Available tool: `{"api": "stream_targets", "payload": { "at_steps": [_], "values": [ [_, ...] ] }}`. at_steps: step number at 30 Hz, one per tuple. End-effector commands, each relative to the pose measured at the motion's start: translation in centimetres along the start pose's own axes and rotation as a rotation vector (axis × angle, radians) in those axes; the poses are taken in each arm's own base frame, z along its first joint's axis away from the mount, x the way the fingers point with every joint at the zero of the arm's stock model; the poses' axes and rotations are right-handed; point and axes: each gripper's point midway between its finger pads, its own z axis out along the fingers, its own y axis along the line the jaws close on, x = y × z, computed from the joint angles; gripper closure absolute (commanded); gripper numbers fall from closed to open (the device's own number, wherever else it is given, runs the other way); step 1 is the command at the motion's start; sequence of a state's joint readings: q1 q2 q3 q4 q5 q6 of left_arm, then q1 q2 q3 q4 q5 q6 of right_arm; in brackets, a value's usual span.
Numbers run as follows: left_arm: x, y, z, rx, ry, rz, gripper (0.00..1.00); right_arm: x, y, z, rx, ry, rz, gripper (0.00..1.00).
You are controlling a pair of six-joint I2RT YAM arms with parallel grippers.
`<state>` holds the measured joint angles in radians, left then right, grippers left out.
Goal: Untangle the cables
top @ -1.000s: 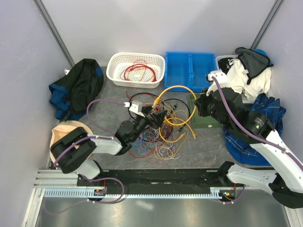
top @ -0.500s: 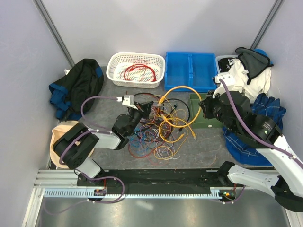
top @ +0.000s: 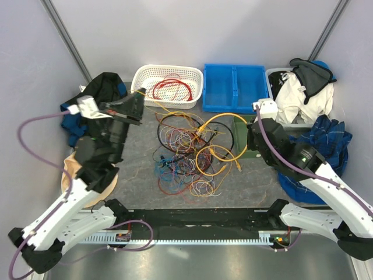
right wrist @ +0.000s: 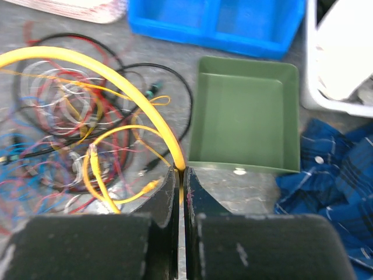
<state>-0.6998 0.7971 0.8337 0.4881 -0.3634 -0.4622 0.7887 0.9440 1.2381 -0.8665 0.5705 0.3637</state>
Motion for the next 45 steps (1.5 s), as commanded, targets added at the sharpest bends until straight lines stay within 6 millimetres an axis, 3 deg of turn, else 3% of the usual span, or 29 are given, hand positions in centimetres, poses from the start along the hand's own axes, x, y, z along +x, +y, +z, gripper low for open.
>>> {"api": "stream_targets", "payload": {
  "at_steps": [1,4,9,10,12,16,17,19,22,27,32,40,42,44,45],
  "values": [
    [0.9,-0.6,-0.9,-0.029,0.227,0.087,0.98,-1.7,-1.2,1.2,0.12,-0.098,0.067,1.0],
    [1.0,-1.2,-1.8,-0.012,0.286,0.072,0.98,-3.1,-1.6,1.4,0.16,-0.16,0.114,1.0],
    [4.1,1.9,-4.3,-0.108,0.386,0.081,0.98,-7.4,-2.3,1.2,0.239,-0.282,0.204,1.0],
    [6.0,3.1,-5.5,-0.125,0.424,0.07,0.98,-8.2,-2.1,1.7,0.256,-0.301,0.211,1.0],
    [6.8,4.0,-6.9,-0.135,0.428,0.04,0.98,-9.9,-3.3,1.7,0.329,-0.342,0.231,1.0],
    [8.4,6.1,-10.6,-0.162,0.437,-0.025,0.98,-11.9,-4.7,3.8,0.436,-0.385,0.245,1.0],
    [8.5,6.5,-11.0,-0.18,0.443,-0.024,0.98,-12.7,-5.9,4.1,0.47,-0.395,0.263,1.0],
    [8.6,8.1,-12.0,-0.252,0.459,0.003,0.98,-13.8,-6.5,5.2,0.484,-0.397,0.266,1.0],
    [8.3,8.7,-12.9,-0.278,0.455,0.002,0.98,-14.5,-9.3,6.6,0.582,-0.393,0.269,1.0],
    [9.2,8.1,-13.6,-0.24,0.481,-0.05,0.98,-14.5,-13.8,9.2,0.722,-0.387,0.323,1.0],
    [11.0,8.5,-14.3,-0.24,0.53,-0.069,0.98,-13.6,-17.3,13.4,0.81,-0.344,0.342,1.0],
    [12.1,8.9,-15.2,-0.233,0.544,-0.087,0.98,-11.3,-19.1,21.2,0.884,-0.262,0.302,1.0],
    [12.5,9.4,-15.4,-0.246,0.547,-0.086,0.98,-10.1,-19.1,23.6,0.887,-0.223,0.281,1.0],
    [12.7,9.5,-15.5,-0.252,0.552,-0.083,0.98,-10.2,-19.0,24.9,0.881,-0.221,0.283,1.0],
    [12.8,9.6,-15.5,-0.252,0.556,-0.081,0.98,-9.1,-18.8,26.3,0.881,-0.193,0.267,1.0]
  ]
}}
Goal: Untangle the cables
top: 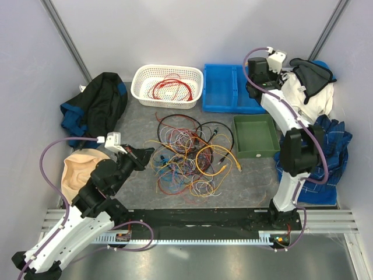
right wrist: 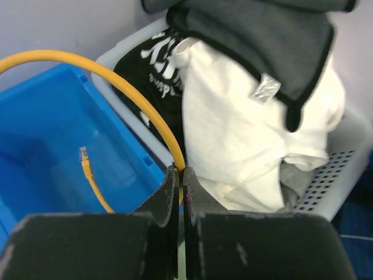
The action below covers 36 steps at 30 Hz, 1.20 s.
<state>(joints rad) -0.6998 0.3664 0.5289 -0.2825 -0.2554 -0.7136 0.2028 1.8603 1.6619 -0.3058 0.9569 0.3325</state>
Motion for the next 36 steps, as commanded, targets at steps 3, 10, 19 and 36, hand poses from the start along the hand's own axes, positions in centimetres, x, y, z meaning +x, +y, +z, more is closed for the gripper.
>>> {"api": "stream_targets", "payload": {
  "at_steps": [3,10,19,36],
  "values": [
    [0.0,0.0,0.3,0.0,-0.01,-0.024,0.98,0.9,3.3,2.6,0.008,-0.005,0.017,1.0],
    [-0.1,0.5,0.7,-0.025,-0.02,-0.007,0.98,3.0,4.4,4.7,0.017,0.053,-0.006,1.0],
    [0.5,0.1,1.3,-0.019,0.011,-0.009,0.98,2.2,3.7,4.1,0.034,0.059,0.02,0.38],
    [0.1,-1.3,1.3,0.031,0.019,-0.046,0.98,-3.4,3.0,-8.3,-0.286,0.035,0.255,0.34]
  ]
}}
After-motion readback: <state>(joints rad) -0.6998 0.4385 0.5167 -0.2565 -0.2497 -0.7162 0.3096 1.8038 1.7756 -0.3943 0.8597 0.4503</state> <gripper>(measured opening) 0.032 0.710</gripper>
